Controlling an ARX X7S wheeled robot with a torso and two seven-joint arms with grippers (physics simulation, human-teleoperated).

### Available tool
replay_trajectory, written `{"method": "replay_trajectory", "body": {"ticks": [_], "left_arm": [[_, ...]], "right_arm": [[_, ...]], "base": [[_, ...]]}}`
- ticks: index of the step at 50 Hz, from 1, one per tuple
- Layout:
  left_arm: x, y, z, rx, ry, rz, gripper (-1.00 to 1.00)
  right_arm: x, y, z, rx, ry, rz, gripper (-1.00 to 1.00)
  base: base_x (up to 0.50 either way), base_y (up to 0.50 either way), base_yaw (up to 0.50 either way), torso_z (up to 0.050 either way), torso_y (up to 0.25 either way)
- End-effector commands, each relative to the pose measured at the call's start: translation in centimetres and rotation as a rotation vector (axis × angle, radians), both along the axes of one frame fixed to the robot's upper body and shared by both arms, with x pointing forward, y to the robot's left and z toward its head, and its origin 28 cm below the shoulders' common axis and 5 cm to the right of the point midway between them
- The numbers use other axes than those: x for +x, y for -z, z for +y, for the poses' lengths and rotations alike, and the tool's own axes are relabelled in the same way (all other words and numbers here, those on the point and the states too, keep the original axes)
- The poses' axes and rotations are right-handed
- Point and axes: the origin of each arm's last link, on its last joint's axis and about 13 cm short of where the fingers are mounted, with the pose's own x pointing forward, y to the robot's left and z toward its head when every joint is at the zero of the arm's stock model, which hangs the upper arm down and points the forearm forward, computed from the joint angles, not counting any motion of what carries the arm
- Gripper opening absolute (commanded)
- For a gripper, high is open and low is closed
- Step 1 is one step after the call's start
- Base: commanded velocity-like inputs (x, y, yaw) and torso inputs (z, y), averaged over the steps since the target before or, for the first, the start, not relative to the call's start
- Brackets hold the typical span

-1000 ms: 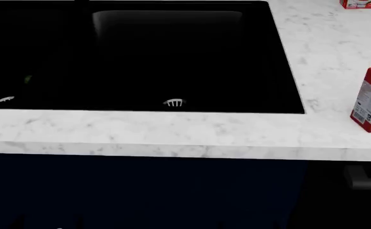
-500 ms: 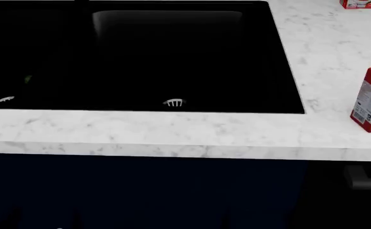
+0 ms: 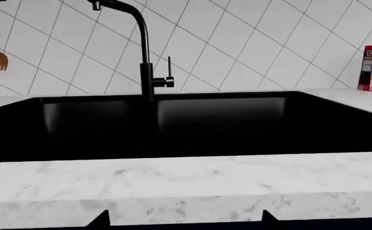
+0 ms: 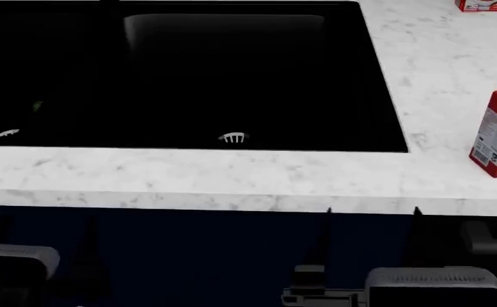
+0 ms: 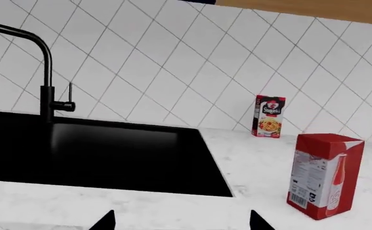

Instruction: Pick the boxed drink from the counter and place it in the sink

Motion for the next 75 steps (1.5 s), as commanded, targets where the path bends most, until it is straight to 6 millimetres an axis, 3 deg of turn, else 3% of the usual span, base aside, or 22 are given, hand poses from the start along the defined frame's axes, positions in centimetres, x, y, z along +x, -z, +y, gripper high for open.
{"method": "replay_trajectory", "body": {"ticks": [1,5,10,29,41,51,75], "left_arm": [[1.1,-3.0,0.2,-0.006,0.024,-0.022,1.0],[1.1,-3.4,0.3,0.003,0.02,-0.031,1.0],[1.4,-4.5,0.3,0.023,0.023,-0.041,1.0],[3.4,-8.2,1.2,0.048,0.03,-0.066,1.0],[4.7,-11.6,1.6,0.042,0.019,-0.096,1.0],[5.0,-11.4,1.9,0.045,0.027,-0.088,1.0],[4.8,-11.9,2.5,0.044,0.016,-0.103,1.0]], "right_arm": [[0.5,-3.4,-0.5,-0.08,0.04,-0.006,1.0],[1.1,-4.5,-0.8,-0.092,0.153,-0.023,1.0],[1.1,-5.5,-1.1,-0.073,0.077,0.0,1.0],[1.8,-9.7,-1.8,-0.094,0.073,0.027,1.0],[2.7,-12.9,-2.9,-0.082,0.094,0.018,1.0],[2.3,-16.4,-4.3,-0.083,0.145,-0.009,1.0],[0.9,-18.6,-6.6,-0.04,0.249,-0.011,1.0]], "base": [[0.0,0.0,0.0,0.0,0.0],[0.0,0.0,0.0,0.0,0.0],[0.0,0.0,0.0,0.0,0.0],[0.0,0.0,0.0,0.0,0.0],[0.0,0.0,0.0,0.0,0.0],[0.0,0.0,0.0,0.0,0.0],[0.0,0.0,0.0,0.0,0.0]]}}
